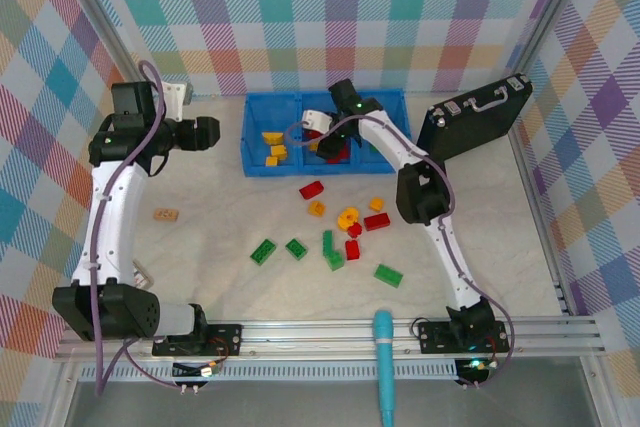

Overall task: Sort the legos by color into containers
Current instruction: Move the container to the center of the table.

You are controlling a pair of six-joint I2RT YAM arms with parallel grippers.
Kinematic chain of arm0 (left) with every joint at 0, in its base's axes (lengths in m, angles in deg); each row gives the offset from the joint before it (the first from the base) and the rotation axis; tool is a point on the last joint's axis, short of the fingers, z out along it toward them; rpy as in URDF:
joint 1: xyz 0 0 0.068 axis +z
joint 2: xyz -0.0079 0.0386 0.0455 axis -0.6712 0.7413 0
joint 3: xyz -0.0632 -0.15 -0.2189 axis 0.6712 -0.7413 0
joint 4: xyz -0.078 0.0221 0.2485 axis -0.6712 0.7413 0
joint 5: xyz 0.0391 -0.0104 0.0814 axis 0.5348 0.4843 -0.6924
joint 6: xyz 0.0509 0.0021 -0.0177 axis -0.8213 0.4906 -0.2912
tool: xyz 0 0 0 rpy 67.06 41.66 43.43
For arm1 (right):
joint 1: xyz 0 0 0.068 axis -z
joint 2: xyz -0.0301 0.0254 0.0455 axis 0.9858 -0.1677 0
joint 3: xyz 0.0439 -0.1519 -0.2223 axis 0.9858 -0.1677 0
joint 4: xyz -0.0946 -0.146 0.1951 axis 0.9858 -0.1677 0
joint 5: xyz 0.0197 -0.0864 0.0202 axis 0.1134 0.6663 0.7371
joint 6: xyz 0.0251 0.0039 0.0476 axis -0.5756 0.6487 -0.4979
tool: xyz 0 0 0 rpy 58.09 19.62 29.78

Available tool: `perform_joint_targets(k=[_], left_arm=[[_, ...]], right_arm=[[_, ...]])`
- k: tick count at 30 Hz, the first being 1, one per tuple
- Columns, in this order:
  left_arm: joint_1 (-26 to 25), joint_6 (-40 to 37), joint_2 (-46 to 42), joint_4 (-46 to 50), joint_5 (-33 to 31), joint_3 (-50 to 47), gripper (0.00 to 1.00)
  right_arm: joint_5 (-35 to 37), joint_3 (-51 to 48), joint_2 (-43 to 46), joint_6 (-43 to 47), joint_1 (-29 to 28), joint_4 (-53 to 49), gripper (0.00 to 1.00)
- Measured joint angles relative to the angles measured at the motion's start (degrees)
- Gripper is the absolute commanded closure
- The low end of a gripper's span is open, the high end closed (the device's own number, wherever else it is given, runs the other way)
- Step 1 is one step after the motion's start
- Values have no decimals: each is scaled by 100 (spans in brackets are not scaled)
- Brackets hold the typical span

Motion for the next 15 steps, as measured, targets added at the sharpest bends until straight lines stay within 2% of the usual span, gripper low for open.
perform_joint_targets(k=[6, 15], left_arm=[[37, 2, 299, -90, 52, -2, 21], [61, 4, 334, -162, 111, -87, 21]], right_arm=[[315, -535, 133, 111, -251, 341, 20], [581, -2155, 1189, 188, -531, 431, 17]])
